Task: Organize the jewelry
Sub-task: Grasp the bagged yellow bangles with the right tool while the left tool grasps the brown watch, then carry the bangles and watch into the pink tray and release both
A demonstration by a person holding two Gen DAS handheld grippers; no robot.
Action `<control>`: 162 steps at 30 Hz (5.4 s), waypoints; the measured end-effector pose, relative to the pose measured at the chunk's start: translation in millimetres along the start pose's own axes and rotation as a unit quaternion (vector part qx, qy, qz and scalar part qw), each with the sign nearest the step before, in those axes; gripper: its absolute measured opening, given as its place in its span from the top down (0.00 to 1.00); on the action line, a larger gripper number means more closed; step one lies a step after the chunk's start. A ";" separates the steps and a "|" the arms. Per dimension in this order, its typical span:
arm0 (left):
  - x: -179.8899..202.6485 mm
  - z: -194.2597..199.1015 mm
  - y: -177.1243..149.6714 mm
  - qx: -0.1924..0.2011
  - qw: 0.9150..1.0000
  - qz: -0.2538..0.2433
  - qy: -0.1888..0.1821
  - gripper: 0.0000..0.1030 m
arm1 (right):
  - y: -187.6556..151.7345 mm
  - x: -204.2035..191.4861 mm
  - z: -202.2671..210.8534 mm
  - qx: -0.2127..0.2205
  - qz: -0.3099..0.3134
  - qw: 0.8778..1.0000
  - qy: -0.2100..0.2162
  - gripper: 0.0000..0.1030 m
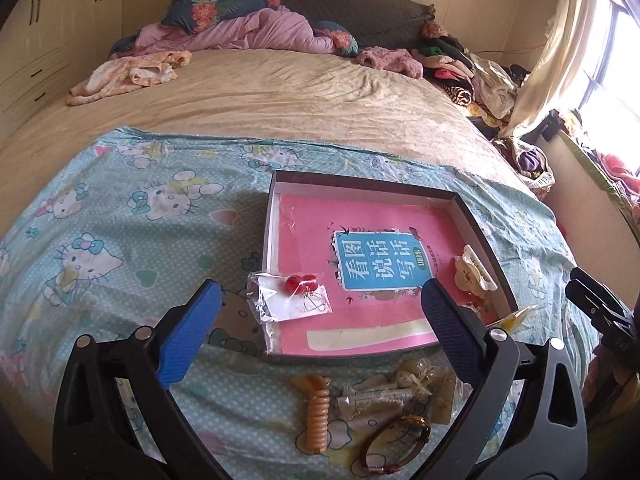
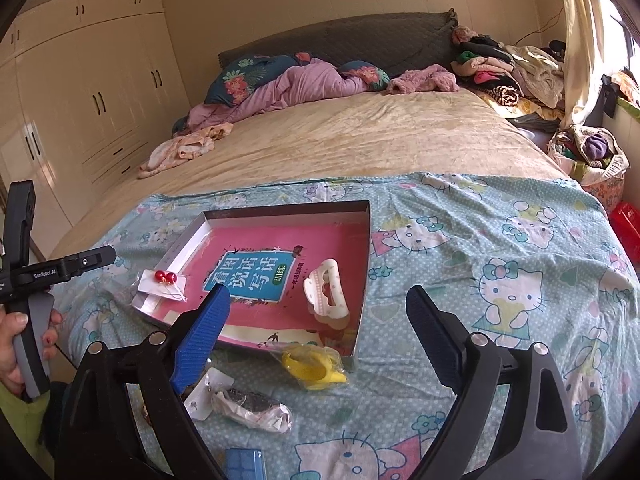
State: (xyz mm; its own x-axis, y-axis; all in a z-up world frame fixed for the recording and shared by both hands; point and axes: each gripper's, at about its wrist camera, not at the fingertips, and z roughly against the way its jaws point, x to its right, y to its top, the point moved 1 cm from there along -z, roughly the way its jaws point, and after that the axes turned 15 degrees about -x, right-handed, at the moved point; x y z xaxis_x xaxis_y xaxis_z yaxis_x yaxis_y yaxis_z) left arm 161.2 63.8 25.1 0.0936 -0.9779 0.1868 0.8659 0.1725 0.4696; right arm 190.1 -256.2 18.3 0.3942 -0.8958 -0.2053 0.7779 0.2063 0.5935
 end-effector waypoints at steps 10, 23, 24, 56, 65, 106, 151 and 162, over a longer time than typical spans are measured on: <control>12.6 -1.5 -35.1 -0.014 1.000 -0.019 -0.006 0.09 | -23.1 -6.4 2.3 -0.018 0.004 1.000 0.000 0.13; 34.1 -28.8 -84.0 -0.057 0.996 -0.067 0.001 0.09 | -48.3 -7.5 -19.2 -0.056 -0.006 0.998 0.005 0.13; 35.9 -31.0 -86.9 -0.061 0.996 -0.071 0.001 0.09 | -49.2 -7.2 -21.2 -0.057 -0.008 0.998 0.005 0.13; 74.8 -99.5 -126.4 -0.144 0.976 -0.163 0.006 0.09 | -35.0 -0.7 -77.4 -0.039 -0.013 0.998 -0.041 0.49; 78.4 -92.4 -125.9 -0.131 0.977 -0.168 -0.002 0.48 | -42.4 -0.9 -61.1 -0.034 -0.005 0.999 -0.028 0.59; 37.5 -10.6 -90.9 -0.064 0.990 -0.105 -0.067 0.91 | -33.6 -52.3 3.4 0.011 0.053 0.998 0.025 0.59; 55.9 -62.2 22.5 -0.054 0.985 -0.107 -0.124 0.91 | 20.5 -45.0 -45.8 -0.014 0.052 0.998 0.045 0.59; 46.9 -89.3 20.4 -0.074 0.983 -0.110 -0.126 0.91 | 21.8 -48.9 -68.1 -0.051 0.055 0.996 0.039 0.59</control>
State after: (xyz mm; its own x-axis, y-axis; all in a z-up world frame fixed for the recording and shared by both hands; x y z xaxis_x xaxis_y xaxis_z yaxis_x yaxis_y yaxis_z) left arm 227.2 10.9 -33.6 -0.2132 -0.9263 0.3107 0.9148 -0.0776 0.3963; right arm 221.2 -181.1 -11.8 0.5132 -0.8330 -0.2067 0.7726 0.3434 0.5340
